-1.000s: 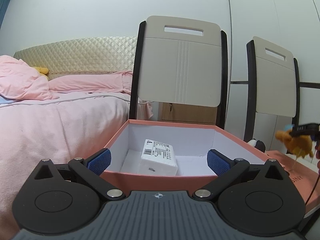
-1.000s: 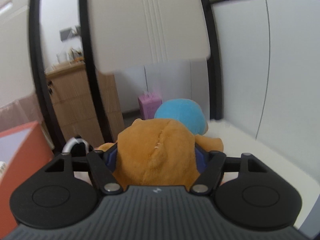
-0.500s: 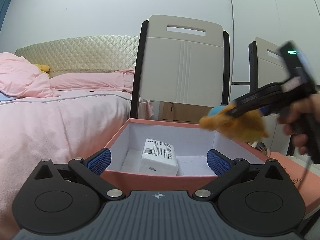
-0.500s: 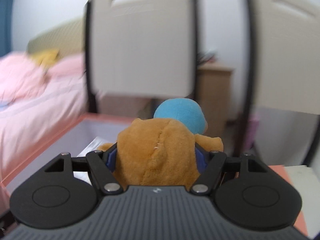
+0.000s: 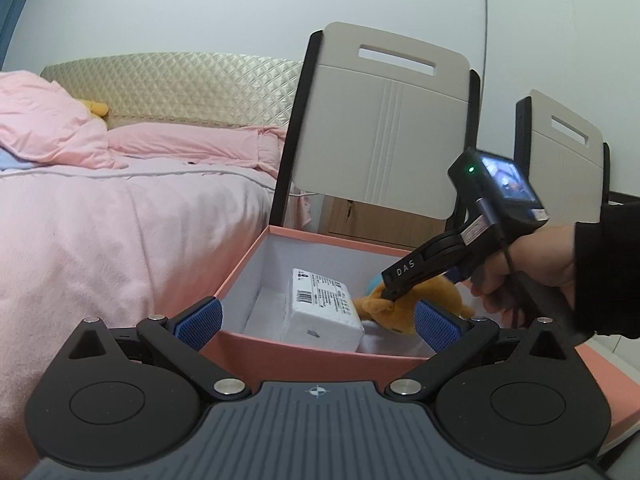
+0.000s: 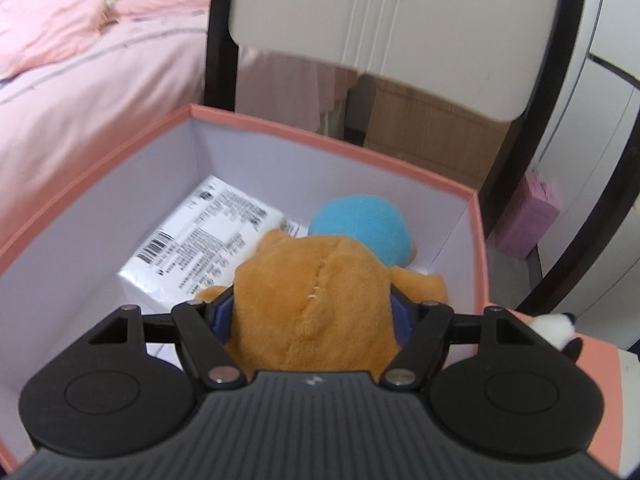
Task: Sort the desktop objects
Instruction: 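Carry the orange plush with the right tool into the open box, then open the right tool to release the plush and withdraw it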
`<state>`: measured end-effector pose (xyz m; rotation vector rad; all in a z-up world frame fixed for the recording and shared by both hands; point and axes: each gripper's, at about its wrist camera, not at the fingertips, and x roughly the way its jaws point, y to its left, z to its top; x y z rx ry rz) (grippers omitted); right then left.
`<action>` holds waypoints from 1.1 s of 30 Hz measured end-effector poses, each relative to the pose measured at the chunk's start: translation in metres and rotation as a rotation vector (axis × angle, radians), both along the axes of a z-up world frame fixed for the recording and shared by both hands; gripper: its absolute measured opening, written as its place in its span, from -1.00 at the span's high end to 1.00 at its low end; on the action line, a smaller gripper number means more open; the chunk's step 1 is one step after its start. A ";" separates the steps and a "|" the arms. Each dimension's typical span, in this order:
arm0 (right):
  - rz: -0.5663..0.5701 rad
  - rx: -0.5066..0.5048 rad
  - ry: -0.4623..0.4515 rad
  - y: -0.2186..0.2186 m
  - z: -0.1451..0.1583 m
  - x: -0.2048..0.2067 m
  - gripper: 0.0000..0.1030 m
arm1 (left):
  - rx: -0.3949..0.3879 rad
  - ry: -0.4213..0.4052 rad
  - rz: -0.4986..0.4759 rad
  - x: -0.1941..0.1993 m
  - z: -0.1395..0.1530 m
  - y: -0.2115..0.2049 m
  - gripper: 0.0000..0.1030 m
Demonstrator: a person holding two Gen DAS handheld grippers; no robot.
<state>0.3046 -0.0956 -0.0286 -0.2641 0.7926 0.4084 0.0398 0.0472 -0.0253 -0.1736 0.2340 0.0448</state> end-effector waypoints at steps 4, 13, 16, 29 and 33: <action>-0.009 -0.020 0.069 0.002 -0.008 0.014 -0.52 | -0.002 0.002 -0.007 0.000 0.000 0.001 -1.00; -0.007 0.051 0.057 -0.014 -0.004 0.001 -1.00 | 0.052 0.009 -0.031 -0.001 -0.001 -0.009 -1.00; -0.013 0.137 -0.026 -0.030 0.013 -0.022 -1.00 | 0.072 0.009 -0.028 -0.001 -0.002 -0.012 -1.00; -0.146 0.347 -0.426 -0.131 0.029 -0.171 -1.00 | 0.128 -0.055 -0.014 -0.006 -0.003 -0.021 -1.00; -0.184 0.379 -0.449 -0.157 0.021 -0.191 -1.00 | 0.142 -0.063 -0.022 -0.006 -0.004 -0.025 -1.00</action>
